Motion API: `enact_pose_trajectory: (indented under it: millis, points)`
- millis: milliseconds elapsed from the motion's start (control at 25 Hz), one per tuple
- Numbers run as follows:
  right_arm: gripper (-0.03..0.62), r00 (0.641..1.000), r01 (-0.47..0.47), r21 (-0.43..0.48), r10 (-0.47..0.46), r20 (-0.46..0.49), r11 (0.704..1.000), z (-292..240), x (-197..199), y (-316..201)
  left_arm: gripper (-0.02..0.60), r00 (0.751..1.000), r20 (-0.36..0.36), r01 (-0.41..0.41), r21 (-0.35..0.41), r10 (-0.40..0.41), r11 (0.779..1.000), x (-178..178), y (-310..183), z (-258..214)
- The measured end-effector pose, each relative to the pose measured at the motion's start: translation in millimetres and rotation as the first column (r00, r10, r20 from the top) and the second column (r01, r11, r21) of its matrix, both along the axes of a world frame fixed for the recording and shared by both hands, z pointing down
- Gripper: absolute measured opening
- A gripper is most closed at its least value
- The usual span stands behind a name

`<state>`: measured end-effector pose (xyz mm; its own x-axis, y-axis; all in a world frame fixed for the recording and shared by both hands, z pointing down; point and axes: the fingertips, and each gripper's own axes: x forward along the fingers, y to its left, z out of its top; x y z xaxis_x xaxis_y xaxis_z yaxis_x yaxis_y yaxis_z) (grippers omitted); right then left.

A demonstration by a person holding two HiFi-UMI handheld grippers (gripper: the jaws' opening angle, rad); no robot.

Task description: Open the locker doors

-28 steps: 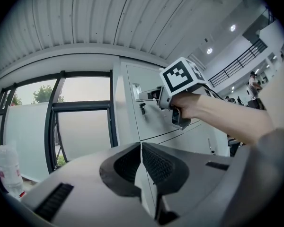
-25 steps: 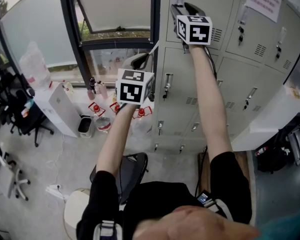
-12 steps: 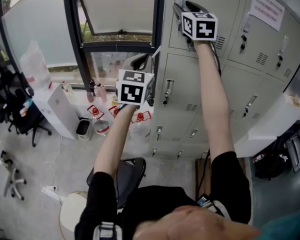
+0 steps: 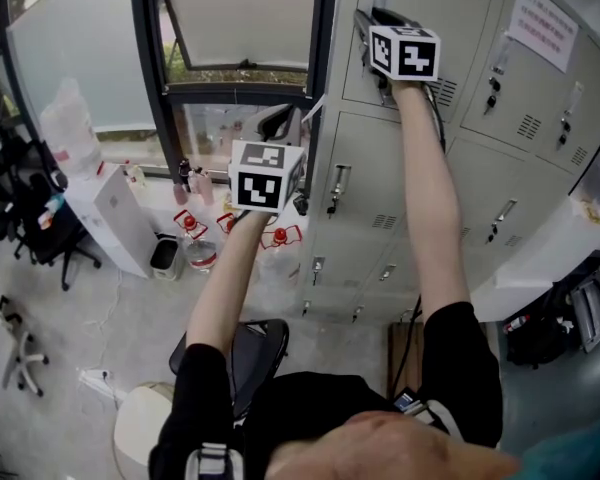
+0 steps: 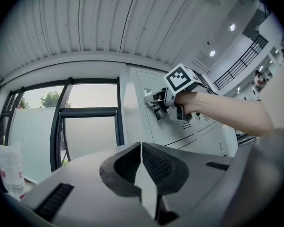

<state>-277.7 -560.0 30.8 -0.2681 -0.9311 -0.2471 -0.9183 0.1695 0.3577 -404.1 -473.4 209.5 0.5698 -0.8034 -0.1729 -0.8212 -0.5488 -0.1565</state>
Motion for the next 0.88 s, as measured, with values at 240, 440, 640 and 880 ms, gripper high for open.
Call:
enact_pose_trajectory:
  millis: [240,440,640,880]
  points:
    - [0.094,1.0,-0.003,0.015,0.003,0.0,1.0,-1,3,1,0.009,1.0,0.003,-0.004,0.008,0.004,1.0,4,-3,2]
    - [0.077,1.0,-0.018,0.019,0.018,-0.022,1.0,-1,7,3,0.009,1.0,0.006,-0.021,0.007,0.021,1.0,15,-7,1]
    - [0.077,0.999,-0.01,0.02,0.01,-0.036,1.0,-1,5,10,0.009,0.999,0.032,-0.04,0.017,0.039,0.999,32,-13,-6]
    - [0.077,0.999,0.032,0.028,-0.031,-0.029,0.999,-1,2,27,0.009,0.997,0.045,-0.06,-0.007,0.06,0.998,53,-25,-3]
